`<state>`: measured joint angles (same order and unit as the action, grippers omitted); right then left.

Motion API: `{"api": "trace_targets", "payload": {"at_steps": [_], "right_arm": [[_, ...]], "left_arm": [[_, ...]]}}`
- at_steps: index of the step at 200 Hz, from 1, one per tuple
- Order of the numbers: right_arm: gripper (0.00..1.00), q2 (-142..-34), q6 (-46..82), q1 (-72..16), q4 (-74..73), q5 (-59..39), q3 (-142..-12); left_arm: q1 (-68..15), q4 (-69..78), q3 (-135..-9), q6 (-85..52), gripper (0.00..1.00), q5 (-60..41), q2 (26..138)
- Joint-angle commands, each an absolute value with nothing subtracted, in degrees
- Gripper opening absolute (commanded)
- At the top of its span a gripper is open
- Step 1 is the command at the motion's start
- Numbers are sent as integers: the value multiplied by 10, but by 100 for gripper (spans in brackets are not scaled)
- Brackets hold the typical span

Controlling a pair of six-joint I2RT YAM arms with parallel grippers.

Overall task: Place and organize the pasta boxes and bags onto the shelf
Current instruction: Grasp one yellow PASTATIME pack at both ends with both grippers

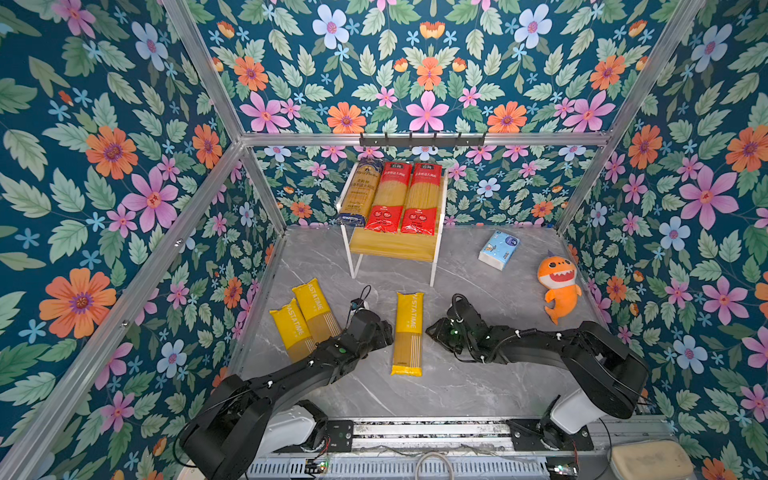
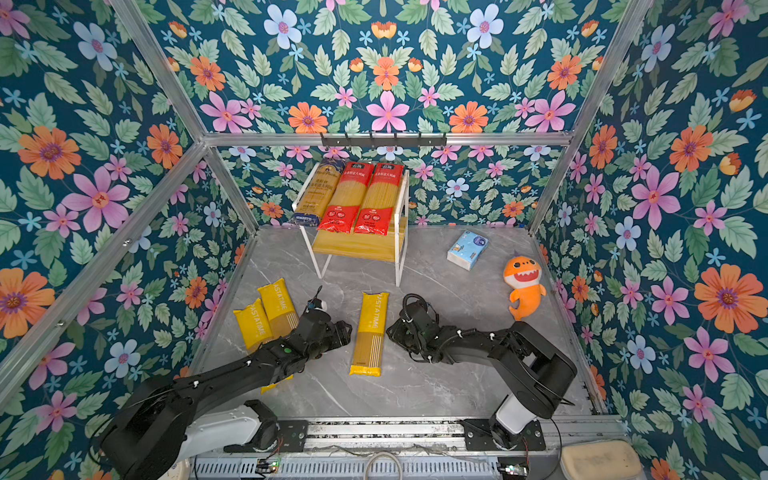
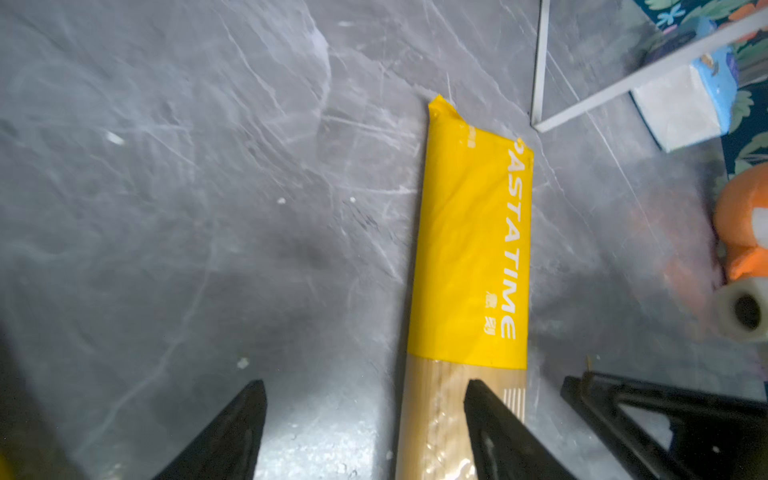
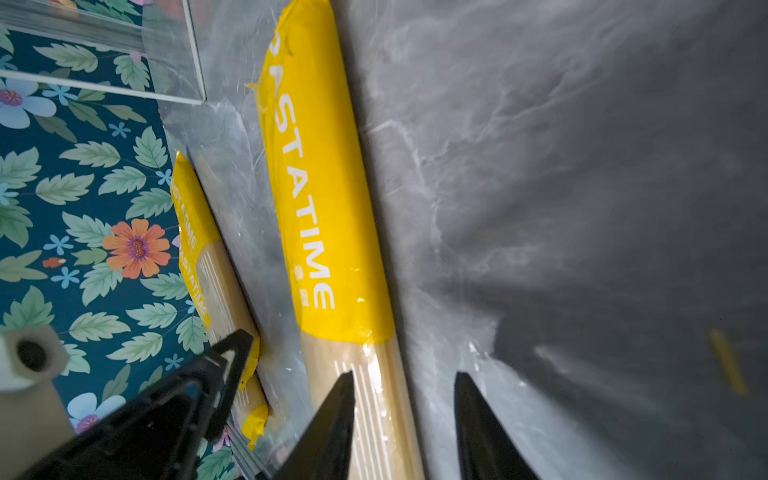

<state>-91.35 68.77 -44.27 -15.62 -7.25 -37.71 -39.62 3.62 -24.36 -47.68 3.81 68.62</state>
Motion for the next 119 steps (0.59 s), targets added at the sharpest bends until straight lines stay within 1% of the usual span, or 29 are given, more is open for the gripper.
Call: {"api": "trace_targets", "payload": {"at_steps": [1, 14, 17, 41, 65, 80, 98, 106, 119], "right_arm": [[45, -932, 670, -431, -184, -94, -386], [46, -945, 658, -429, -193, -103, -398], [46, -964, 654, -429, -196, -104, -401], [46, -1007, 640, -429, -208, -116, -436], [45, -1063, 643, -432, -244, -154, -471], [39, -1083, 644, -435, -286, -173, -477], [27, -1082, 641, -435, -339, -178, -467], [22, -1074, 634, -435, -350, -179, -463], [16, -1056, 628, -435, -367, -183, -455]], "left_arm": [[-406, 102, -228, -511, 73, 10, 703], [-408, 127, -221, -522, 69, 3, 716], [-408, 132, -219, -523, 68, 1, 719], [-409, 175, -209, -532, 59, -10, 752], [-409, 210, -211, -534, 49, -24, 790], [-408, 241, -206, -538, 41, -32, 804], [-400, 255, -200, -546, 33, -39, 808], [-394, 257, -199, -550, 31, -48, 800], [-390, 239, -203, -555, 31, -57, 773]]}}
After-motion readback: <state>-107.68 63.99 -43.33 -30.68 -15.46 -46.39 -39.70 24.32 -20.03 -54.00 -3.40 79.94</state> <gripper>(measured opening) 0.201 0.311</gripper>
